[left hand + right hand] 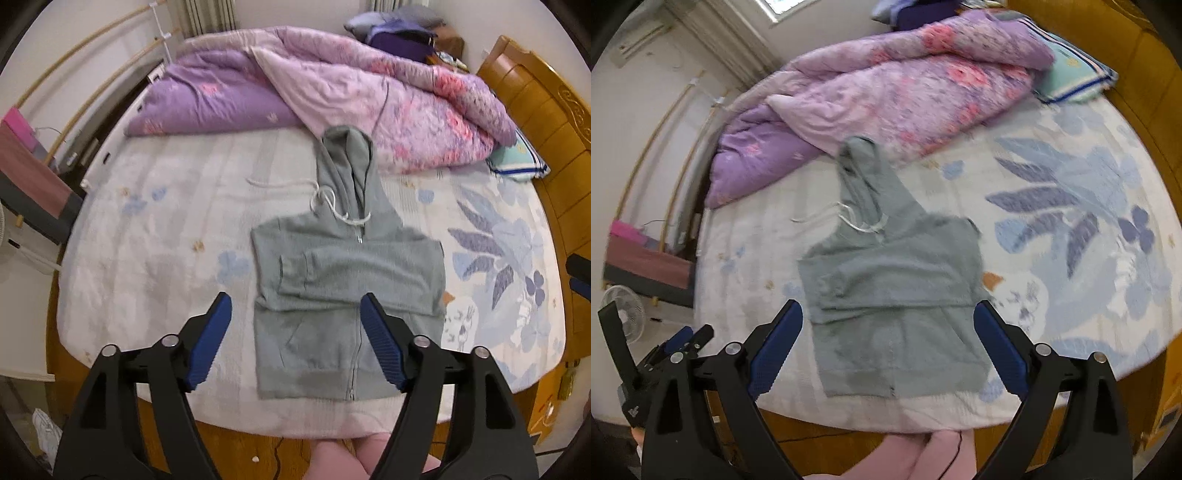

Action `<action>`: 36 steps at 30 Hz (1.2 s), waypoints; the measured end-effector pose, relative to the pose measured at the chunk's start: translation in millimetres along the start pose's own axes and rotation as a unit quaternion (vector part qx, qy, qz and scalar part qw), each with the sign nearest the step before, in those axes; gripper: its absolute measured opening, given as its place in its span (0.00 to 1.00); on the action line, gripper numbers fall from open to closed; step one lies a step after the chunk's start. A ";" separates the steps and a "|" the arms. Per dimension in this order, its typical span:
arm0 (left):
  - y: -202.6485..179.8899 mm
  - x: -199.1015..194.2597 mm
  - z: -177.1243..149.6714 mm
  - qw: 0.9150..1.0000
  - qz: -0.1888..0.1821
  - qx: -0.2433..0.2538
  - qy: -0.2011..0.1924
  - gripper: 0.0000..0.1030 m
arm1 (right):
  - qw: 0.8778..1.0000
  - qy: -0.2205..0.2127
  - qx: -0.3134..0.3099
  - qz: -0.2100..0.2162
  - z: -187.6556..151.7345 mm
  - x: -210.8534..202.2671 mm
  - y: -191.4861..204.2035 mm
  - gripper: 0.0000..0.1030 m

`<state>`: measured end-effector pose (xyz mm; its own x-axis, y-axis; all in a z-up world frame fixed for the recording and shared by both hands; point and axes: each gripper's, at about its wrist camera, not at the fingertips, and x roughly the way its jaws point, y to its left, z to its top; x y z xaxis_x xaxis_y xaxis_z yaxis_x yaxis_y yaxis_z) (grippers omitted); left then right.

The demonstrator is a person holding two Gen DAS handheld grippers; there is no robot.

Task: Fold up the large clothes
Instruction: 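Open both tools and move them up toward the hood, then grasp the hood edge with both tools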

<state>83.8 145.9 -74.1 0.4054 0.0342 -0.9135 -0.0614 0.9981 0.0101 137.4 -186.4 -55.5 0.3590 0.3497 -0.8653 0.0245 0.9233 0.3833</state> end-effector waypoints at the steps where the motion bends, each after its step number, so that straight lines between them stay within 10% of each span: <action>1: -1.7 -4.1 2.9 1.000 0.004 -0.004 -0.003 0.72 | 1.000 -0.002 -0.005 0.004 3.7 -0.9 2.0 0.88; 17: -12.0 14.5 74.7 1.000 0.011 -0.009 -0.008 0.86 | 0.992 -0.047 -0.114 0.043 109.7 11.5 36.2 0.92; 36: -42.9 215.2 270.6 0.996 -0.074 0.049 0.025 0.85 | 0.986 0.042 -0.162 0.003 274.6 232.7 50.6 0.89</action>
<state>420.5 124.6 -161.1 0.3572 -0.1142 -0.9270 0.0853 0.9923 -0.0894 478.4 -102.0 -148.8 0.2803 0.3547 -0.8920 -0.2824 0.9186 0.2766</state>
